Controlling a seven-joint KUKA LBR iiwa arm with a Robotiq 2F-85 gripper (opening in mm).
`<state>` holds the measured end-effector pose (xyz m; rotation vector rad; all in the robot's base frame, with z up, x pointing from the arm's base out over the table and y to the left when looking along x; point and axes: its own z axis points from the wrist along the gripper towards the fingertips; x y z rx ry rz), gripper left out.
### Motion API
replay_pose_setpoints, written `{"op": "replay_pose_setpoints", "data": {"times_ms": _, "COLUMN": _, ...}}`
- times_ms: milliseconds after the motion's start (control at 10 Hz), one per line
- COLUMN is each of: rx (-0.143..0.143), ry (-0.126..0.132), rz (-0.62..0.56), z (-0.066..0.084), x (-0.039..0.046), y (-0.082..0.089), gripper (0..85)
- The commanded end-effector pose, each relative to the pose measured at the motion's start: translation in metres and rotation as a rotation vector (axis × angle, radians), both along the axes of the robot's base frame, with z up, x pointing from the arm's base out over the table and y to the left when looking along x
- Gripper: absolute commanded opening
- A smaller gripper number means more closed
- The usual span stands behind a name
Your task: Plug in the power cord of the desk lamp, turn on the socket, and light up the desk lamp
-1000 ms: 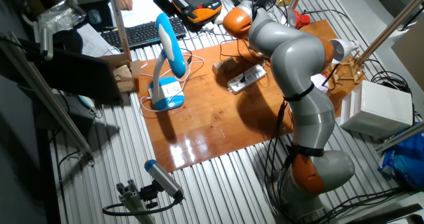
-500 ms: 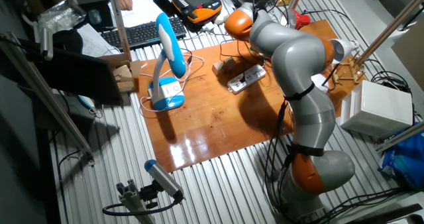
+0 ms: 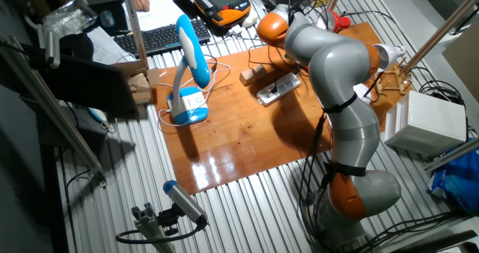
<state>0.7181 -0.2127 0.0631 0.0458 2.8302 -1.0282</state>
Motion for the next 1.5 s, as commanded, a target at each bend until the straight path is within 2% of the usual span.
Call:
{"op": "replay_pose_setpoints", "data": {"times_ms": 0, "rx": 0.0, "ry": -0.005, "rz": 0.002, "z": -0.003, "x": 0.0002, "y": -0.001, "gripper": 0.0}}
{"op": "replay_pose_setpoints", "data": {"times_ms": 1400, "rx": 0.013, "ry": -0.011, "rz": 0.003, "z": -0.014, "x": 0.0024, "y": 0.003, "gripper": 0.0}}
